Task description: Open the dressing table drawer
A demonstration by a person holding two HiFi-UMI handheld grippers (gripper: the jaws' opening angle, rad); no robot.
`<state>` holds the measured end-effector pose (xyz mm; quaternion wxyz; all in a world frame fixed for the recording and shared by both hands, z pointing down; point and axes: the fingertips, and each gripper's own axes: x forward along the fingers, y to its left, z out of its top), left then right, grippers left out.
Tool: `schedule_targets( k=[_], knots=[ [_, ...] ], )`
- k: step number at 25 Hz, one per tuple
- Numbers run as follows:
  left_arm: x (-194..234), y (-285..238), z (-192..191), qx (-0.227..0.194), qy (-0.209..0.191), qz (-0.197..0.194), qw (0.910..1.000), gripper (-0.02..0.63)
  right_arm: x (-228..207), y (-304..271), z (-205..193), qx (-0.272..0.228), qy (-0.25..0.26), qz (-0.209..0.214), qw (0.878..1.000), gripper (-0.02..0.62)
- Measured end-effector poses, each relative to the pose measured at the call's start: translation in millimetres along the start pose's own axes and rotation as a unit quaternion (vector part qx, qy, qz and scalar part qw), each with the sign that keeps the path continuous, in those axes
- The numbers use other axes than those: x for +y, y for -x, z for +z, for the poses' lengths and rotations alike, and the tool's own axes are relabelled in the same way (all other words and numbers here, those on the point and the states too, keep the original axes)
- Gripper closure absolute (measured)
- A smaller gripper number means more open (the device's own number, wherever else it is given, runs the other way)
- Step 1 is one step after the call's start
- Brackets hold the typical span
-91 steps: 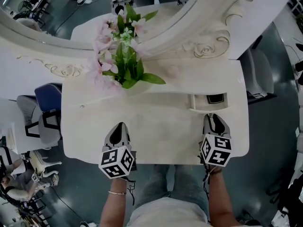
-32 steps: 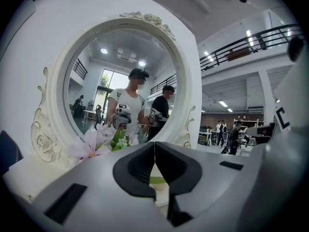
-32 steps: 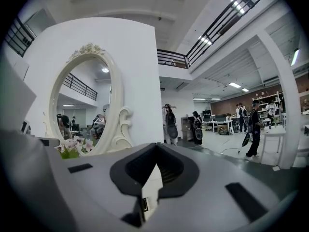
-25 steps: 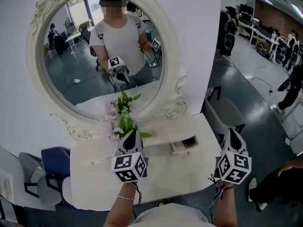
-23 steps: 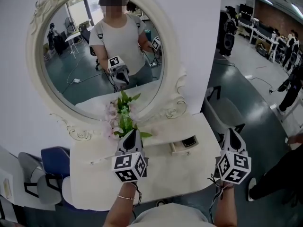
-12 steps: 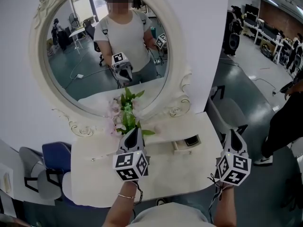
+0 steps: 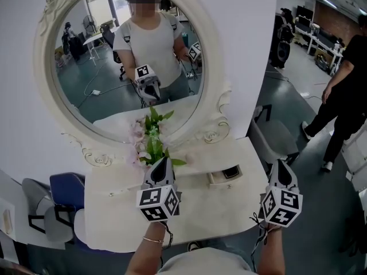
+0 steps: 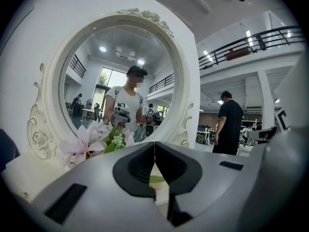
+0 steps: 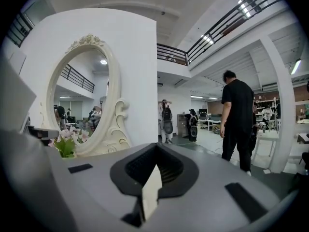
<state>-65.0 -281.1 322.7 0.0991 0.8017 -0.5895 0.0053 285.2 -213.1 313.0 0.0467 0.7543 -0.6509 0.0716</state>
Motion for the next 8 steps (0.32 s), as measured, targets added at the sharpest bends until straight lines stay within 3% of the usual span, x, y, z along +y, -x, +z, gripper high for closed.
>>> schedule_targets(
  k=[8],
  knots=[
    [0.6, -0.5, -1.3, 0.0, 0.003, 0.0, 1.0, 0.588, -1.0, -0.4, -3.4, 0.004, -0.005, -0.001, 1.0, 0.591]
  ],
)
